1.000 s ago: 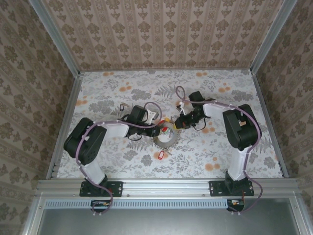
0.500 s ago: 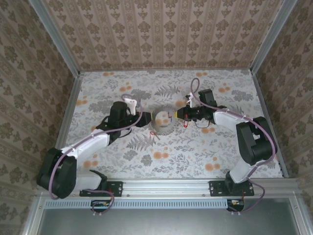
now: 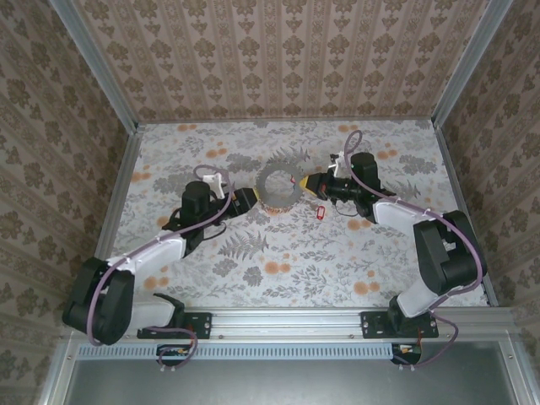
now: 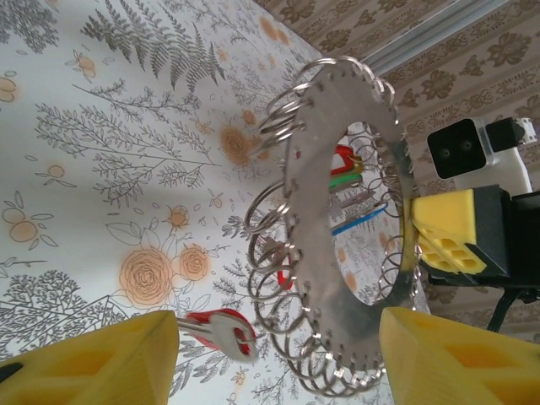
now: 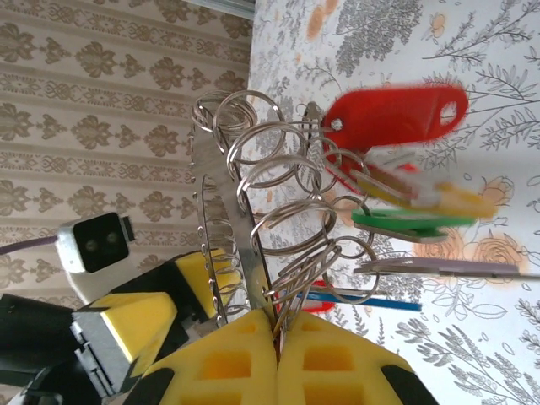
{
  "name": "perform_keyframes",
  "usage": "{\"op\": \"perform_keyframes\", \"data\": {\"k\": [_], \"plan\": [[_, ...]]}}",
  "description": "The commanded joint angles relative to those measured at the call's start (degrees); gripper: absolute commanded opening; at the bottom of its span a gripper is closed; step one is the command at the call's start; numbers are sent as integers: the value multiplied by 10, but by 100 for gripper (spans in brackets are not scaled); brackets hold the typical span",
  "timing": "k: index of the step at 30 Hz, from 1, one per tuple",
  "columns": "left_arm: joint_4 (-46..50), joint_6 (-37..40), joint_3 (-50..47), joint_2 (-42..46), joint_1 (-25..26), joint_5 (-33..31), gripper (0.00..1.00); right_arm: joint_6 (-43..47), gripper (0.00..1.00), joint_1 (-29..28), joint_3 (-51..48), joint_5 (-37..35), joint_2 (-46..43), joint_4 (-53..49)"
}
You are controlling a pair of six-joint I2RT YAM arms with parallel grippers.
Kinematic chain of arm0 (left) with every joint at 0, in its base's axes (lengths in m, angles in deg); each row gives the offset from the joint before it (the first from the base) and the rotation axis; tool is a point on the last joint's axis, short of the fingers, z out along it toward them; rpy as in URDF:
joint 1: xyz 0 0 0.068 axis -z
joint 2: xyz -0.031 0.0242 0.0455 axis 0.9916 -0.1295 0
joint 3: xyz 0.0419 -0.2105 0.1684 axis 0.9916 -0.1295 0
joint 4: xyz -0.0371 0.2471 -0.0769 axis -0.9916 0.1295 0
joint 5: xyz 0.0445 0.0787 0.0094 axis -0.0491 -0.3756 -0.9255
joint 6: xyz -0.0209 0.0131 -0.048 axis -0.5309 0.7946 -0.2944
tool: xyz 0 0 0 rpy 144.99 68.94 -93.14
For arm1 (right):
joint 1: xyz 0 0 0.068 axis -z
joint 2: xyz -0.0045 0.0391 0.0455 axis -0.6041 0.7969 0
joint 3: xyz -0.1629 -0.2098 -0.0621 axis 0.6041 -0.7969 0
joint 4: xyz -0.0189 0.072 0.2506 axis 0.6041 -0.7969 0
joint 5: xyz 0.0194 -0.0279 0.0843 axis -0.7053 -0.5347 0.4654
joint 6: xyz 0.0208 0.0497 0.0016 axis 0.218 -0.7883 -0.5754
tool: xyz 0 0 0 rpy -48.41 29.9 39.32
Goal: Put the keys on the keyring
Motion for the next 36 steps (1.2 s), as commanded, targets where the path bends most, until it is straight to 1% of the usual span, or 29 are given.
{"op": "perform_keyframes", "data": {"k": [1,5,8,12,14,16,18,21,22,23,25,27,29,31,32,33,34,36], "plan": [[-82,-47,25,-36,-16,40,65,-24,0,-1,13,18,-24,37],[-147,-76,40,-75,-15,63,65,-24,0,-6,20,21,-31,30],[-206,-101,44,-102,-15,80,61,-24,0,-9,24,23,-32,28],[-234,-116,51,-124,-14,98,53,-29,0,-14,24,23,-34,34],[-244,-122,49,-125,-14,100,43,-31,0,-15,24,21,-35,35],[-244,-121,51,-122,-15,100,29,-31,0,-16,22,21,-38,44],[-239,-116,54,-116,-15,102,18,-24,0,-16,17,22,-45,51],[-220,-101,65,-99,-20,106,5,8,4,-17,10,13,-66,32],[-213,-94,69,-93,-22,123,1,24,5,-17,8,6,-76,22],[-204,-85,74,-85,-25,133,0,45,8,-17,3,-4,-88,7],[-178,-63,87,-69,-31,155,0,86,17,-16,-4,-30,-110,-28],[-144,-38,102,-50,-40,182,0,141,26,-15,-9,-68,-156,-80],[-103,-10,120,-33,-48,214,0,200,31,-14,-16,-117,-193,-129],[-37,32,150,-17,-56,250,0,250,38,-13,-33,-177,-237,-157],[16,63,170,-10,-59,267,0,279,40,-13,-46,-206,-260,-162],[68,101,194,-3,-60,282,0,309,41,-13,-62,-217,-283,-152],[126,135,217,2,-59,295,0,343,42,-13,-78,-218,-305,-131],[232,206,270,12,-59,309,0,422,44,-18,-134,-204,-354,-46]]}}
